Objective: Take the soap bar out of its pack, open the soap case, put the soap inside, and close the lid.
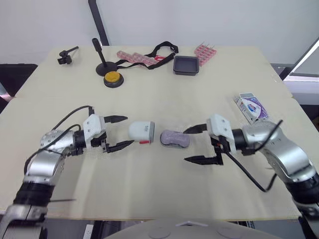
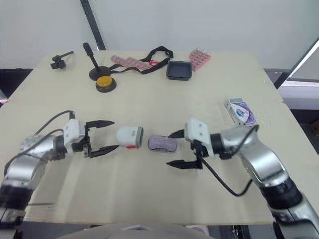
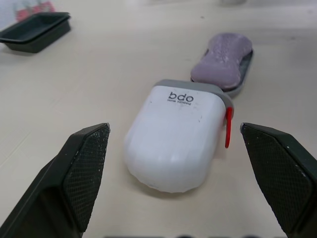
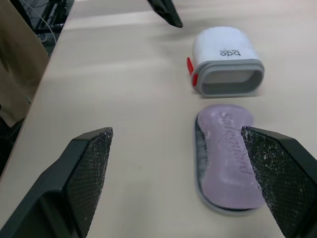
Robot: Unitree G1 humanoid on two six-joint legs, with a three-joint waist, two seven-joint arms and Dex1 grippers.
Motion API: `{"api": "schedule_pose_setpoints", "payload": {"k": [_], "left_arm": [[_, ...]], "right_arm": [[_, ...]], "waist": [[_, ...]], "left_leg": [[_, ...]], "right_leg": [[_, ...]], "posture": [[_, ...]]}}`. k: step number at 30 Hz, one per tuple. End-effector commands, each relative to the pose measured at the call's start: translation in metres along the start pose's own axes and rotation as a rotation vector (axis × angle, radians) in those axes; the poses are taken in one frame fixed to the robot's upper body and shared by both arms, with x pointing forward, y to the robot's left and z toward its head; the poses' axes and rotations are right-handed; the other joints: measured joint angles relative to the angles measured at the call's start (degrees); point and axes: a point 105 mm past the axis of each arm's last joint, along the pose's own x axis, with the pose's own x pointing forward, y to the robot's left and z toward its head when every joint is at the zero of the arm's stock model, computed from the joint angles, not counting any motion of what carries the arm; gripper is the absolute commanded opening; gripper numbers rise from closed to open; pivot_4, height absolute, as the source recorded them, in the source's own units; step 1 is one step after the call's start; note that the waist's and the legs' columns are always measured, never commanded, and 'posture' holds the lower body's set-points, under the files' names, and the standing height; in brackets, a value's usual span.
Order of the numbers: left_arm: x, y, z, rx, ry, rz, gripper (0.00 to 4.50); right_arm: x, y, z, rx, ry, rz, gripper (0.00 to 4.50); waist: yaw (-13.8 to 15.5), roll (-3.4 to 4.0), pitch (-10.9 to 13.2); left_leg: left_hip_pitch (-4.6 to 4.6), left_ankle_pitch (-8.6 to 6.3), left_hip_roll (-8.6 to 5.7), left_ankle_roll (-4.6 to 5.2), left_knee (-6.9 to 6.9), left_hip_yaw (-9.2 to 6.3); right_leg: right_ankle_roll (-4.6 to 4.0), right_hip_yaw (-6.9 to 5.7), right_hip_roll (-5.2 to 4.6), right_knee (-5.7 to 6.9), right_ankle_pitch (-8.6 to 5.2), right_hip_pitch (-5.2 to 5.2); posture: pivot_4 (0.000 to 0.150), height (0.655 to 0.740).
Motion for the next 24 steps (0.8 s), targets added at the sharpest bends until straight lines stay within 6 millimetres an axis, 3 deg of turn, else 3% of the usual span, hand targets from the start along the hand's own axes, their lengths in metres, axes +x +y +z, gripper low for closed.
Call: {"api": "schedule_pose_setpoints", "payload": {"k": [1,14,24], "left_arm": [[0.003,0.004,-0.002,0.022,0.039,-0.087,4.50],[0.034,0.027,-0.007,0.084,0.149,-0.314,4.50],[0.050,0.014,-0.009,0.108,0.143,-0.409,4.50]], "right_arm": [[-0.008,0.009,0.005,-0.082,-0.024,0.004,4.46],[-0.004,0.011,-0.005,-0.102,-0.053,-0.019,4.46],[-0.017,0.005,-0.017,-0.046,-0.164,-0.212,4.46]], "waist": [[0.0,0.00,0.0],[0.2,-0.03,0.0],[0.3,-0.05,0.0]], "left_leg": [[0.00,-0.03,0.00,0.06,0.01,0.00],[-0.17,-0.02,-0.04,0.14,0.08,-0.04],[-0.31,-0.04,-0.03,0.18,0.09,-0.06]], "right_leg": [[-0.01,0.00,0.00,0.00,-0.01,0.00],[-0.14,-0.02,-0.07,0.07,-0.08,0.00],[-0.14,-0.03,-0.12,0.08,-0.08,0.00]], "posture": [[0.150,0.7291],[0.150,0.7291],[0.150,0.7291]]}}
